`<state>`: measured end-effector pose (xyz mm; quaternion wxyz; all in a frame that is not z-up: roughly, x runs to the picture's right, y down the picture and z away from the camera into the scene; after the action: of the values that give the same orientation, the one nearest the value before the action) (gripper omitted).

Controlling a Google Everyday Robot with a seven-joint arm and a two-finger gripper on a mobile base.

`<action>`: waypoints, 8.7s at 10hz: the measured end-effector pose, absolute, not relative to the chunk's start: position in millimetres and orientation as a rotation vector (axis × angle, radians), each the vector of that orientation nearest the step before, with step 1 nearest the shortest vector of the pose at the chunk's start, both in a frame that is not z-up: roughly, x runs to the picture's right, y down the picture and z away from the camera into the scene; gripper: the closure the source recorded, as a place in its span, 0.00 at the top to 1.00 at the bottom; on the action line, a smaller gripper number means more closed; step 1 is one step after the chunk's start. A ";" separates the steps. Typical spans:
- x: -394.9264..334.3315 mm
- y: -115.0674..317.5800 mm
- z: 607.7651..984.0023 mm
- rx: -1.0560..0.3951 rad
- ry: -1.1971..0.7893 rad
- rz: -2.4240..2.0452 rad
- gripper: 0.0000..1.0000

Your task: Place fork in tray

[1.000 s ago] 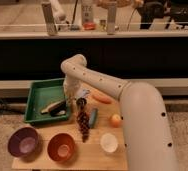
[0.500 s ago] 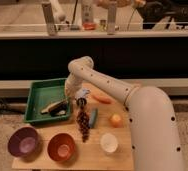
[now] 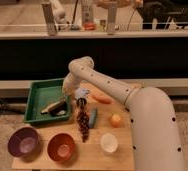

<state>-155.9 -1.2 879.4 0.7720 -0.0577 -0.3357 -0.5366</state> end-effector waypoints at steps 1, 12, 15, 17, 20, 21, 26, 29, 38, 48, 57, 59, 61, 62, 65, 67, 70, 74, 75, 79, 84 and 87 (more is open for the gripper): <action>-159.9 -3.6 878.9 -0.102 -0.738 -1.154 0.00; -202.1 -21.2 884.4 0.051 -0.788 -1.052 0.00; -209.4 -26.8 886.7 0.097 -0.799 -1.029 0.00; -213.0 -31.1 889.3 0.139 -0.801 -1.008 0.00; -221.4 -33.8 892.1 0.170 -0.800 -1.004 0.00; -225.3 -35.1 893.1 0.178 -0.799 -1.005 0.00; -238.6 -40.9 899.7 0.195 -0.796 -1.001 0.00; -241.4 -43.3 905.2 0.190 -0.798 -1.008 0.10; -246.2 -44.2 911.4 0.208 -0.849 -1.065 0.79; -247.1 -41.9 914.2 0.190 -0.916 -1.067 0.79; -246.6 -40.4 915.4 0.188 -0.916 -1.066 0.79; -245.7 -40.8 915.3 0.188 -0.916 -1.066 0.79; -244.6 -41.1 915.5 0.188 -0.915 -1.065 0.79; -244.7 -40.9 915.6 0.188 -0.915 -1.065 0.79; -245.1 -40.9 915.5 0.188 -0.915 -1.065 0.79; -245.4 -40.8 915.4 0.188 -0.915 -1.065 0.79; -246.1 -40.7 915.3 0.188 -0.916 -1.066 0.79; -246.6 -40.5 915.2 0.188 -0.917 -1.066 0.79; -246.6 -40.5 915.2 0.188 -0.917 -1.066 0.79; -246.6 -40.5 915.2 0.188 -0.917 -1.066 0.79; -246.3 -40.7 915.3 0.188 -0.916 -1.066 0.79; -246.3 -40.7 915.3 0.188 -0.916 -1.066 0.79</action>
<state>-246.3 -40.7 915.3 0.7590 0.0864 -0.4206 -0.4895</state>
